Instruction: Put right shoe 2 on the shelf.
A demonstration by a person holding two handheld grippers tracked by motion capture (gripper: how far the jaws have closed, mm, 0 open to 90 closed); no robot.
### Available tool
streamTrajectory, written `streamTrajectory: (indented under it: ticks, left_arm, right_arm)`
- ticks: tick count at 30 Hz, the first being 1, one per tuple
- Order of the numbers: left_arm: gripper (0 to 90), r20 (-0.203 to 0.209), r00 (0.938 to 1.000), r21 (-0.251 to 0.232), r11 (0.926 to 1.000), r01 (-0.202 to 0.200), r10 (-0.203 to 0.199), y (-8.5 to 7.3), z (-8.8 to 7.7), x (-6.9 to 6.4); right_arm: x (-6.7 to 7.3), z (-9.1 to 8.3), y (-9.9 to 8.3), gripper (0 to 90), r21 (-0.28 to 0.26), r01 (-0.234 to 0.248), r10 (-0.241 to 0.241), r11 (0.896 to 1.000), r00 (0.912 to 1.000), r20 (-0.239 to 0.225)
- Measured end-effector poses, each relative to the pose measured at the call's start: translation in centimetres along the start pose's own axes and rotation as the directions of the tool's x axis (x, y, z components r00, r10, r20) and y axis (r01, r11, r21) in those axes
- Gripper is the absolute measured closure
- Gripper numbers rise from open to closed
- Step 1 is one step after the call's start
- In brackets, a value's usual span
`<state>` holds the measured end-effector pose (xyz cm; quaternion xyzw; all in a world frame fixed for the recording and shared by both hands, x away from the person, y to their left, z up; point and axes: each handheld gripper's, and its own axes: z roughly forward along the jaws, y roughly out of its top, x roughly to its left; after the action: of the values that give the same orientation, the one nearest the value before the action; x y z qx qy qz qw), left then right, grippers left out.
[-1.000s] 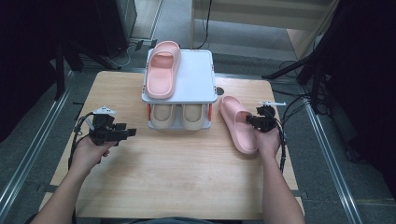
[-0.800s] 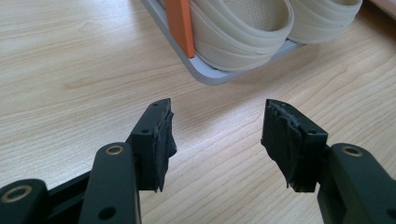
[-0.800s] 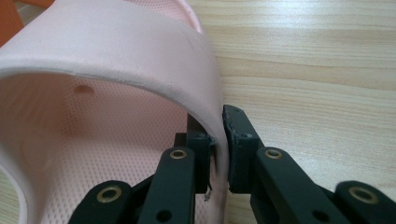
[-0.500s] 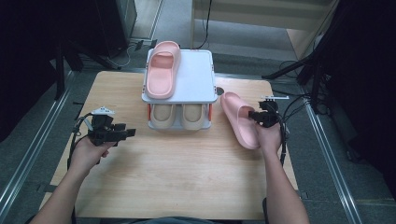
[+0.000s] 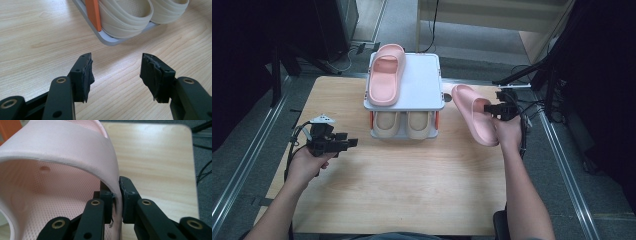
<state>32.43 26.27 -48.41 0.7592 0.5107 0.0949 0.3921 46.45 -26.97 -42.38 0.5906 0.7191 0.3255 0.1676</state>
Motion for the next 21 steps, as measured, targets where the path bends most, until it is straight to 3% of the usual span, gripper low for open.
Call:
streamTrajectory:
  ticks: [6,8,16,21]
  left_arm:
    - [43.0,0.004,1.0000,0.002,1.0000,0.000,0.000,0.0,0.0,0.0]
    - [43.0,0.005,1.0000,0.002,1.0000,0.000,0.000,0.0,0.0,0.0]
    - [43.0,0.007,1.0000,-0.005,1.0000,0.003,-0.003,0.0,-0.1,0.1]
    - [42.9,0.010,0.9999,-0.006,1.0000,0.002,-0.001,0.0,-0.1,0.1]
  right_arm:
    - [0.6,-1.3,2.5,82.6,0.001,0.026,-0.026,1.000,0.9996,-0.008]
    - [1.3,-2.0,4.3,82.6,0.002,0.045,-0.045,0.999,0.9990,-0.001]
    - [3.2,-3.8,7.9,82.3,-0.001,0.091,-0.091,0.996,0.9958,0.012]
    - [4.5,-3.9,9.8,82.1,0.003,0.103,-0.103,0.995,0.9947,0.006]
